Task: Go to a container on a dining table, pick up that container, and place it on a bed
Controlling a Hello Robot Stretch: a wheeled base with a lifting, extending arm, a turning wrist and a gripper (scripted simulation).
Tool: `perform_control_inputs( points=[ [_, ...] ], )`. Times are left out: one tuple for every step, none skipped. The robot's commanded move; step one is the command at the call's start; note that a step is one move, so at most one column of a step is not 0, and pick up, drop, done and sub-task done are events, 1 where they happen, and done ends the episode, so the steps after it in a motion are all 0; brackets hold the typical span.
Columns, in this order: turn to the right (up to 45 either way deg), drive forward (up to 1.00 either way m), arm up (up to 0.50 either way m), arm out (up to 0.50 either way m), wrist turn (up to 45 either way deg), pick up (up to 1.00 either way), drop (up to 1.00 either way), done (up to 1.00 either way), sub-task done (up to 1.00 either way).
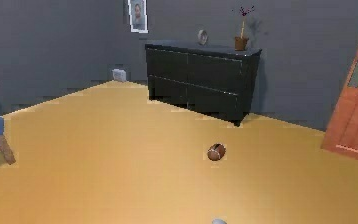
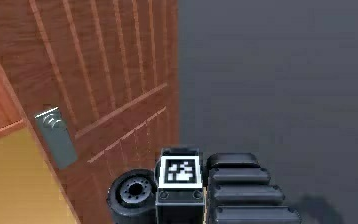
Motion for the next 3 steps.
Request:
perform_control_inputs(
  points=[
    [3.0,0.0,0.0,0.0,0.0,0.0,0.0,0.0,0.0],
    [0.0,0.45,0.0,0.0,0.0,0.0,0.0,0.0,0.0],
    [30.0,0.0,0.0,0.0,0.0,0.0,0.0,0.0,0.0]
  ],
)
